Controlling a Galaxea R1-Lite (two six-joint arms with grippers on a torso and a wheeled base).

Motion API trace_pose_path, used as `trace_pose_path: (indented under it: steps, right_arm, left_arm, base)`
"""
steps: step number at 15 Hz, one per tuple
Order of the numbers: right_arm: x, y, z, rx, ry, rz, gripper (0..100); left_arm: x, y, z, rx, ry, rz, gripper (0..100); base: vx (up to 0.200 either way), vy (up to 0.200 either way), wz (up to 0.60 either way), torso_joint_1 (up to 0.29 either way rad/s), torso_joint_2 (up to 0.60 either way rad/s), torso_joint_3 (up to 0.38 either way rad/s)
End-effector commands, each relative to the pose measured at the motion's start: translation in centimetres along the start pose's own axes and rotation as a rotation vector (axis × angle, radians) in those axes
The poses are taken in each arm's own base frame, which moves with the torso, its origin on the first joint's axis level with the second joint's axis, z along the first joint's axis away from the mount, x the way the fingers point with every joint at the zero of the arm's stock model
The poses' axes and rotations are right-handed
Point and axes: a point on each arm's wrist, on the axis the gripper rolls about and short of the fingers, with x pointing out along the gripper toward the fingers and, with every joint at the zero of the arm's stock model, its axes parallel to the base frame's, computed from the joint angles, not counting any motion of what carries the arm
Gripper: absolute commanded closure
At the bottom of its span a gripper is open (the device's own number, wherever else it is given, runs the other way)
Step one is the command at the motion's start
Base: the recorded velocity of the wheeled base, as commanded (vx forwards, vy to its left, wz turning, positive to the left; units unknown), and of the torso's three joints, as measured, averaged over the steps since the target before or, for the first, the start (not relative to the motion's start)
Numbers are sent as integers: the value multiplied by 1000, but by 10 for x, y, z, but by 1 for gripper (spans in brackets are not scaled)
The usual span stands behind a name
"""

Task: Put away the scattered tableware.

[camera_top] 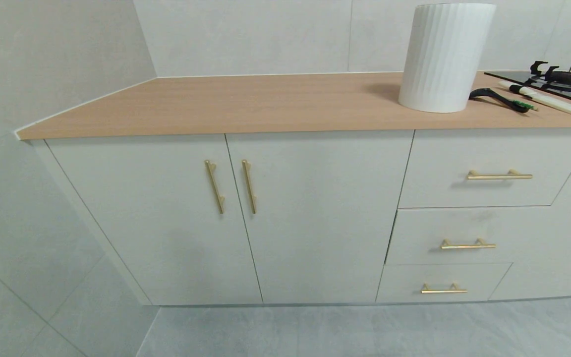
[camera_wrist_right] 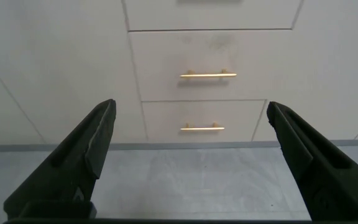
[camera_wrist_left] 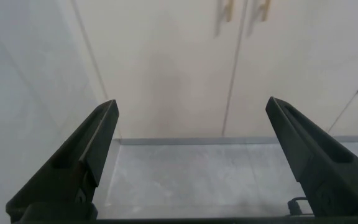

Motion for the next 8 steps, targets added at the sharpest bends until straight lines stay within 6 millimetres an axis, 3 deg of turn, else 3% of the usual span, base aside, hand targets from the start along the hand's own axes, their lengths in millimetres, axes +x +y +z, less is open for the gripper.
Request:
trace_pose_path:
  steps: [1,8]
  right_arm:
    - [0,0,0,-1,2,0,0]
    - [0,0,0,-1,2,0,0]
  left_arm:
    - [0,0,0,-1,1,0,0]
    - [0,0,0,-6,1,0,0]
  base:
    - [0,-200,0,7,2,-2]
    - [0,-200,0,3,4,0]
